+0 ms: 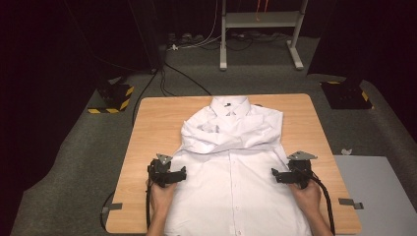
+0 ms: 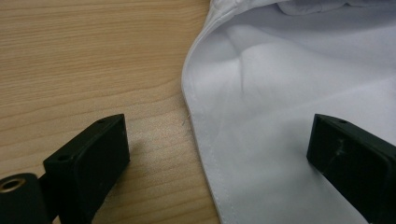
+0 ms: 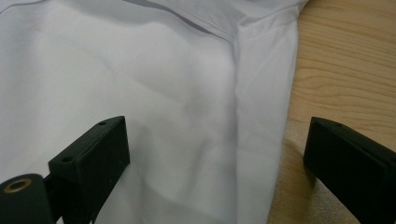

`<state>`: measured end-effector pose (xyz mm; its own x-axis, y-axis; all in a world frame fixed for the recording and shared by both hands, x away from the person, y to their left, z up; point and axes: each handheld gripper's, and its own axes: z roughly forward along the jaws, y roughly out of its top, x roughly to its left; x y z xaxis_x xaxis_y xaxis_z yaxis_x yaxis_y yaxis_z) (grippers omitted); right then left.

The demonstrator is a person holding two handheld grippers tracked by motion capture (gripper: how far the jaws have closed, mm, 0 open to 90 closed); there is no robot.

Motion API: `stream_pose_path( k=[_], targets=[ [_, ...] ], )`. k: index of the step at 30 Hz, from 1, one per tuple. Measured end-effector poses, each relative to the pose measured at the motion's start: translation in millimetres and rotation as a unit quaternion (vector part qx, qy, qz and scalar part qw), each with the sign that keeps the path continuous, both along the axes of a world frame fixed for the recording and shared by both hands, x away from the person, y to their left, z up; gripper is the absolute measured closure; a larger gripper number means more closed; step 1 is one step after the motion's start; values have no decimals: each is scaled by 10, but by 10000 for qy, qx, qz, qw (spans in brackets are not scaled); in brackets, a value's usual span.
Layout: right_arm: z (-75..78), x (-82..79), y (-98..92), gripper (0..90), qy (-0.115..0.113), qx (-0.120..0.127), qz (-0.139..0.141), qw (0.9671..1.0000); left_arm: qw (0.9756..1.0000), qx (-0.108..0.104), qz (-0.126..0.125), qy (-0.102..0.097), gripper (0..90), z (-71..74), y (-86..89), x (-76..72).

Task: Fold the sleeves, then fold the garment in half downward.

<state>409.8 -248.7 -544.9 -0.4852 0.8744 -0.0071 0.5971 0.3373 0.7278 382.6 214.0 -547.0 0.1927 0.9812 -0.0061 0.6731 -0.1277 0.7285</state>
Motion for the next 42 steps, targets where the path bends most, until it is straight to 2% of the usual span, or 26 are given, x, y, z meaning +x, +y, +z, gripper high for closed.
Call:
stream_pose_path(
  k=[6, 10, 11, 13, 15, 18, 20, 21, 22, 23, 25, 28, 30, 31, 35, 36, 37, 42],
  targets=[
    [0, 2, 1, 66, 2, 0, 1, 10000, 10000, -5, 7, 0, 54, -1, -6, -10],
    [1, 6, 5, 57, 22, 2, -15, 10000, 10000, -5, -70, 3, 52, 0, 0, -7],
    [-1, 14, 2, 30, 48, 4, -51, 10000, 9999, -27, -119, 55, 54, 13, 9, 0],
    [-5, 28, -2, 2, 72, -35, -120, 9999, 9998, -83, -147, 74, 55, 24, 13, 6],
    [-4, 37, -5, 0, 92, -45, -106, 9999, 9994, -237, -234, -7, 63, 65, 26, 29],
    [17, 36, -35, 7, 210, -87, -78, 9997, 9990, -327, -298, 34, 48, 94, 30, 68],
    [48, 54, -80, 11, 357, -31, -167, 9992, 9986, -394, -365, 9, 45, 134, 31, 107],
    [58, 55, -97, 16, 415, 31, -160, 9990, 9980, -480, -422, -2, 41, 184, 29, 155],
    [68, 55, -112, 20, 438, 75, -141, 9989, 9980, -480, -422, -2, 40, 184, 29, 155],
    [79, 51, -122, 20, 429, 96, -147, 9989, 9974, -556, -452, -41, 42, 235, 26, 208],
    [90, 47, -131, 20, 382, 98, -150, 9991, 9973, -580, -460, -37, 42, 260, 23, 236],
    [155, 40, -155, 24, 266, 334, -225, 9988, 9964, -653, -545, -40, 44, 332, -4, 344],
    [173, 46, -154, 26, 247, 387, -252, 9986, 9964, -638, -559, -47, 47, 346, -14, 370],
    [209, 70, -146, 28, 212, 476, -251, 9983, 9957, -726, -574, -58, 50, 361, -24, 410],
    [264, 116, -111, 32, 160, 545, -234, 9981, 9957, -709, -596, -37, 46, 377, -56, 475],
    [301, 150, -88, 35, 114, 603, -249, 9978, 9954, -731, -608, -107, 52, 385, -83, 507],
    [318, 169, -80, 38, 83, 628, -254, 9977, 9955, -714, -623, -50, 57, 391, -93, 532],
    [372, 260, -55, 43, 57, 730, -283, 9969, 9955, -722, -612, -47, 59, 412, -134, 622]
  ],
)
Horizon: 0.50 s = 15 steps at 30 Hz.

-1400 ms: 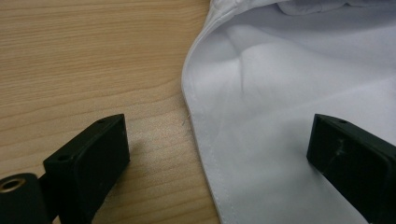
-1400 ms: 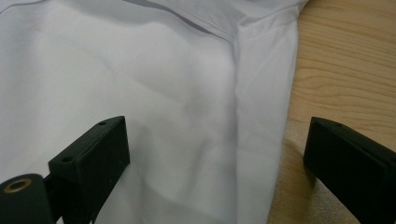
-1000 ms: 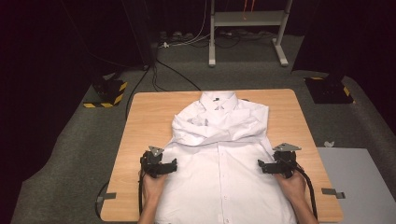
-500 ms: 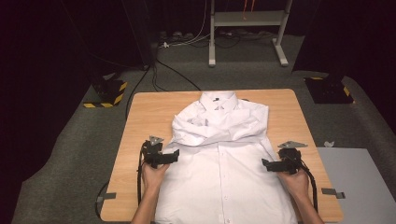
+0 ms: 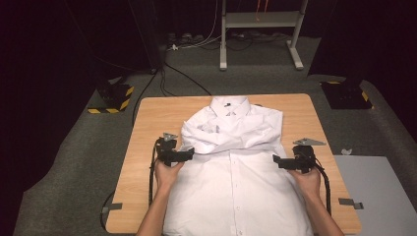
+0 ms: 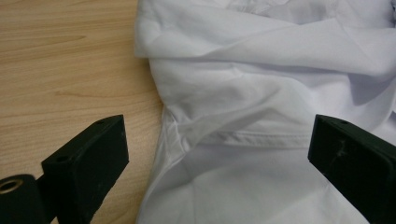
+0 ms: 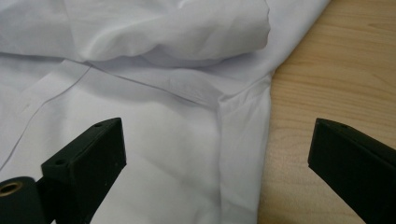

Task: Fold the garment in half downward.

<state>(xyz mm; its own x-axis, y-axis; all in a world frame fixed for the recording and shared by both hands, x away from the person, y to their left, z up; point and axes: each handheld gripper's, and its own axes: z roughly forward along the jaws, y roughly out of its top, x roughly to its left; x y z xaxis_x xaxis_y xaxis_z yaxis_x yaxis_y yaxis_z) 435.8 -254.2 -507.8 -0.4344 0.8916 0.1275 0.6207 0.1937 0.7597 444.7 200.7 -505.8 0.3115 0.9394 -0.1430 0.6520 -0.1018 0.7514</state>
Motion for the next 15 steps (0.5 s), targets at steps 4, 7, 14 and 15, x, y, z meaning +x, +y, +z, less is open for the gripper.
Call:
stream_pose_path(
  k=[4, 7, 14, 15],
  targets=[
    [62, 108, 30, 52, -34, 97, -54, 9999, 10000, 39, 17, 71, 54, 30, -52, 111],
    [90, 179, 43, 59, -50, 175, -102, 9998, 9999, 116, 2, 79, 53, 58, -76, 170],
    [156, 319, 89, 56, -7, 166, -154, 9997, 9998, 189, 26, 111, 54, 86, -97, 257],
    [184, 364, 105, 58, -18, 126, -150, 9998, 9997, 212, 34, 128, 54, 84, -102, 282]
  ],
)
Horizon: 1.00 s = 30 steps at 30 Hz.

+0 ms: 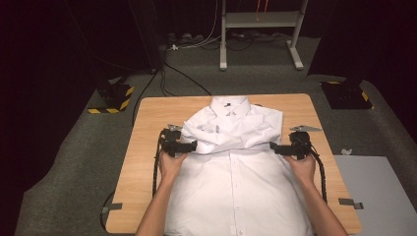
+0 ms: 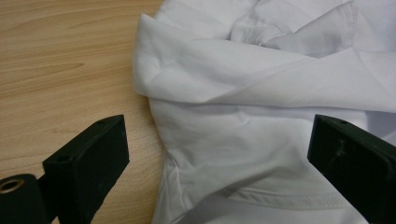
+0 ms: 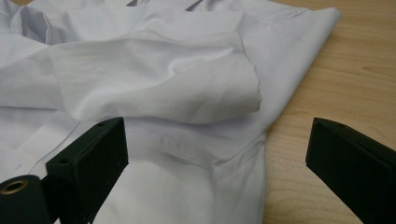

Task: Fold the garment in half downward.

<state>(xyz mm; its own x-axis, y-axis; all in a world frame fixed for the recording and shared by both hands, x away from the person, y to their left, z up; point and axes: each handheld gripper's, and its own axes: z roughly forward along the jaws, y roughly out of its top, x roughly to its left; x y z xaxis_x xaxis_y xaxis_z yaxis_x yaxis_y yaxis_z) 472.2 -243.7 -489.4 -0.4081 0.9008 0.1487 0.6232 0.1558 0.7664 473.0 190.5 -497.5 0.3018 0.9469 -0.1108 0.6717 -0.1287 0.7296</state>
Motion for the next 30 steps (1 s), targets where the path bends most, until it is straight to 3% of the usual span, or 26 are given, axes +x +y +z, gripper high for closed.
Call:
stream_pose_path(
  k=[7, 13, 15, 16, 21, 30],
  targets=[
    [51, 135, 21, 61, 13, -1, -86, 10000, 10000, 24, 52, 4, 63, -9, -5, 87],
    [53, 283, 14, 68, 93, -37, -212, 9997, 9998, 98, 123, 154, 59, -24, -18, 209],
    [48, 311, -3, 80, 51, 66, -263, 9996, 9998, 77, 130, 109, 65, -16, -26, 243],
    [39, 353, -12, 67, 131, 89, -277, 9995, 9997, 99, 134, 196, 61, -14, -47, 295],
    [70, 458, 11, 72, 121, 29, -327, 9994, 9996, 137, 115, 219, 64, 2, -109, 383],
    [5, 687, 73, 65, 324, -120, -346, 9988, 9991, 218, 76, 366, 61, -47, -195, 529]
  ],
)
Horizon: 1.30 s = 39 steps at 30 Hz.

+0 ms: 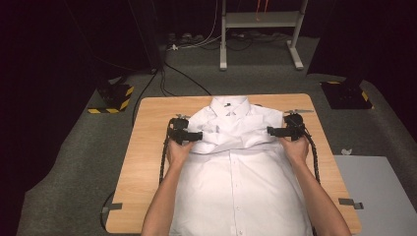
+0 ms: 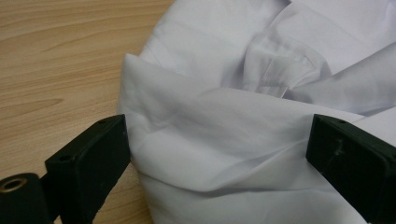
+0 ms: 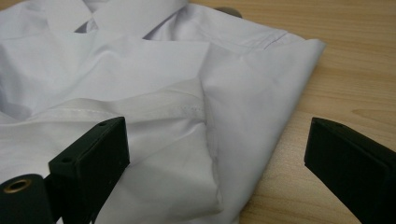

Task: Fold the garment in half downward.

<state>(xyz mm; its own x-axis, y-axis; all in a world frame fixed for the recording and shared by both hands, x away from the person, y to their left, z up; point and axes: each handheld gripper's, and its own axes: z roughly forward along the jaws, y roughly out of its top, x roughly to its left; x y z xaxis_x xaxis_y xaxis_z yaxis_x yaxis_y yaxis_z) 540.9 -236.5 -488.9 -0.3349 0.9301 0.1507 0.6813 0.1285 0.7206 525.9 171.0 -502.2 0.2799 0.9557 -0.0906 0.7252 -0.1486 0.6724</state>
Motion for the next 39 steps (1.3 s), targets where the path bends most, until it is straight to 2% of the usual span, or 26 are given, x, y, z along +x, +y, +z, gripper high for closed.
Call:
stream_pose_path(
  k=[13, 17, 23, 25, 27, 28, 29, 31, 32, 33, 36, 38, 39],
  targets=[
    [-195, 248, 69, 58, 417, -261, 20, 9988, 9996, 19, 80, 265, 59, -132, 12, 160],
    [-291, 339, 80, 58, 678, -271, 17, 9973, 9993, 5, 90, 366, 59, -209, 19, 198],
    [-359, 370, 117, 66, 718, -385, 66, 9967, 9993, -50, 81, 371, 69, -252, 26, 221],
    [-361, 368, 132, 93, 668, -417, 121, 9968, 9993, 119, 22, 364, 77, -252, 0, 235],
    [-361, 365, 137, 112, 633, -455, 159, 9968, 9991, 182, -2, 378, 84, -248, -14, 239],
    [-360, 356, 158, 160, 568, -540, 233, 9967, 9990, 235, -61, 367, 118, -239, -39, 242],
    [-360, 356, 158, 160, 568, -540, 233, 9967, 9990, 235, -61, 367, 140, -239, -39, 242],
    [-352, 333, 209, 270, 480, -645, 379, 9960, 9990, 240, -172, 326, 207, -219, -65, 239],
    [-352, 333, 209, 270, 480, -645, 379, 9960, 9990, 240, -172, 326, 251, -219, -65, 239],
    [-346, 320, 234, 359, 412, -681, 509, 9955, 9990, 238, -203, 326, 297, -210, -75, 238],
    [-332, 312, 257, 494, 395, -664, 663, 9948, 9985, 172, -372, 371, 428, -180, -110, 244],
    [-323, 310, 269, 549, 409, -706, 690, 9943, 9979, 101, -491, 421, 536, -168, -127, 250],
    [-323, 310, 269, 549, 409, -706, 690, 9943, 9979, 101, -491, 421, 591, -168, -127, 250]
  ],
)
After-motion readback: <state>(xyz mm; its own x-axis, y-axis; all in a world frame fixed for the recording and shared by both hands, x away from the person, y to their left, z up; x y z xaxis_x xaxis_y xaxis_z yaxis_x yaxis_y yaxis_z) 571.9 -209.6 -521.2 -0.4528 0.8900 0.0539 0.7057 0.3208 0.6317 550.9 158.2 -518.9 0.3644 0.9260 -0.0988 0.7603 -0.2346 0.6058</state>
